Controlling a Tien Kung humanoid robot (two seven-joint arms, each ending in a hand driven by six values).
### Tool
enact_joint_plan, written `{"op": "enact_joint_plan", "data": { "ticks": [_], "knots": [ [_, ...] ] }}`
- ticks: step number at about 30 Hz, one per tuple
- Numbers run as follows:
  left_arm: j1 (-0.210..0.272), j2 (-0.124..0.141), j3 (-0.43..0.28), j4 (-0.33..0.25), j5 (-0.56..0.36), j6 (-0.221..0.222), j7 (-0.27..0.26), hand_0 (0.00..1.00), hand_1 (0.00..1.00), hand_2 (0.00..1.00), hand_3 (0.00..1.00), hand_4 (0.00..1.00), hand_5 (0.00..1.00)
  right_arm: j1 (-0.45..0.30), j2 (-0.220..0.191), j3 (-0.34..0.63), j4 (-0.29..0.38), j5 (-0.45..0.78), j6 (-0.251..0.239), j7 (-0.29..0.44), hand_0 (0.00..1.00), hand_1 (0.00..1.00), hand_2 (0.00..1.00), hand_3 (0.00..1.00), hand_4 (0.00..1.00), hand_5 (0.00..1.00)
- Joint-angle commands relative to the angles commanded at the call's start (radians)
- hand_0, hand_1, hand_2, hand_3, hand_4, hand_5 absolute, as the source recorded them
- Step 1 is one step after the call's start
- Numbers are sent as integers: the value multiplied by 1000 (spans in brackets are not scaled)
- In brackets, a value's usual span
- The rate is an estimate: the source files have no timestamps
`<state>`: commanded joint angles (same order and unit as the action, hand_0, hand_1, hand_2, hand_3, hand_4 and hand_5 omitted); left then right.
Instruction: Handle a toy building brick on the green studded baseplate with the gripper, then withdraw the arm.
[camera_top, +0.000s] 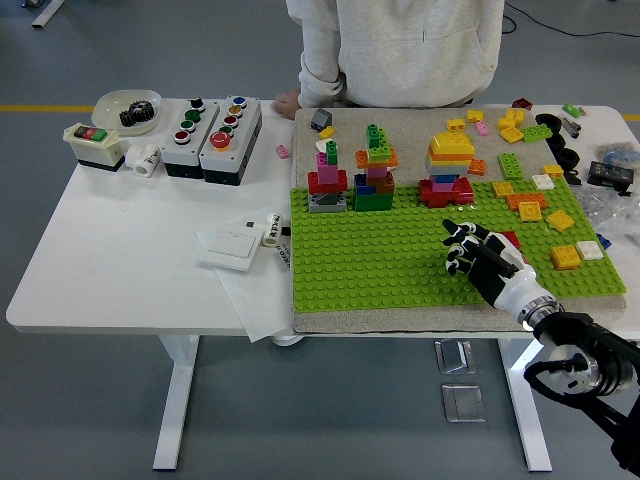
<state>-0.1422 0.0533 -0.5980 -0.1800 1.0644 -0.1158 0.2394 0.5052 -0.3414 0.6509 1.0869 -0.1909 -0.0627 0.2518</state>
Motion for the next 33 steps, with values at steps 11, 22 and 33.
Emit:
{"op": "enact_joint_plan", "data": {
  "ticks": [11,22,33],
  "knots": [
    [-2,-1,-11,0,12,-1,1,809,686,588,532,528,500,10,-19,41,62,-10,-6,0,140,219,339,348,828,255],
    [-1,-2,-64,0,55,-1,6,806,684,589,532,527,502,-22,-89,138,198,-110,-32,-16,146,223,345,360,839,256],
    [-2,-2,-92,0,79,-1,10,805,683,589,532,528,503,-55,-158,205,261,-517,-175,-22,395,478,520,525,795,374]
  ]
}}
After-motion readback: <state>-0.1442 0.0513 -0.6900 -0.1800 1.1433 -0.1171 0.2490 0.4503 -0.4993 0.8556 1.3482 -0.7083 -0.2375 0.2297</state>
